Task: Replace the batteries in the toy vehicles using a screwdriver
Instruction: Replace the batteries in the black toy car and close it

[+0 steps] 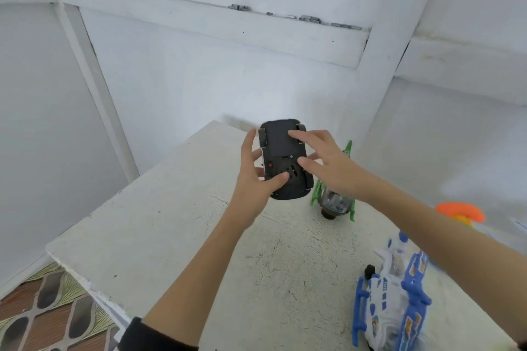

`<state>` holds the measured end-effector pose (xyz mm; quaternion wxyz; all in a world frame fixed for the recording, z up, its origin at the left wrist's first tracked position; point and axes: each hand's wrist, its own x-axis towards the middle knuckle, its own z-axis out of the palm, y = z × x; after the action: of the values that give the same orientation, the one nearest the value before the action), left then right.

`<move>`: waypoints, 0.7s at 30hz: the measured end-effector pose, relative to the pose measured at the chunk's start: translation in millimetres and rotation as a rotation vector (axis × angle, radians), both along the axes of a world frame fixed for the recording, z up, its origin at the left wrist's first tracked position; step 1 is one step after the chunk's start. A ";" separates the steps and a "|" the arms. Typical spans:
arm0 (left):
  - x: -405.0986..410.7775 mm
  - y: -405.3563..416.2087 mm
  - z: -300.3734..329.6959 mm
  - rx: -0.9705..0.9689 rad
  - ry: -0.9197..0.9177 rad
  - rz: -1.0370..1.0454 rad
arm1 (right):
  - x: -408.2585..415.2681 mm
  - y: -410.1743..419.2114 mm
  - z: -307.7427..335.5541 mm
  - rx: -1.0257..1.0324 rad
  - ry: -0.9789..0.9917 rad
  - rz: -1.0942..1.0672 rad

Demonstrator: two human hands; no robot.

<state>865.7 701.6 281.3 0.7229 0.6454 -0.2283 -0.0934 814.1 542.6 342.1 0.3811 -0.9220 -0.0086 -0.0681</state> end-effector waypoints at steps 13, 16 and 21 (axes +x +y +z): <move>-155.1 -109.5 46.2 -0.077 -0.170 -0.251 | -177.7 -106.7 40.7 0.151 -0.218 -0.123; -207.1 -140.6 50.9 -0.087 -0.191 -0.279 | -236.7 -134.6 49.7 0.140 -0.247 -0.155; -281.8 -182.9 53.0 -0.138 -0.200 -0.374 | -313.1 -174.3 51.2 0.171 -0.273 -0.195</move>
<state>583.9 518.7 334.4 0.7092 0.5470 -0.4204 -0.1453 501.1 368.4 393.3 0.4452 -0.8648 0.0348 -0.2296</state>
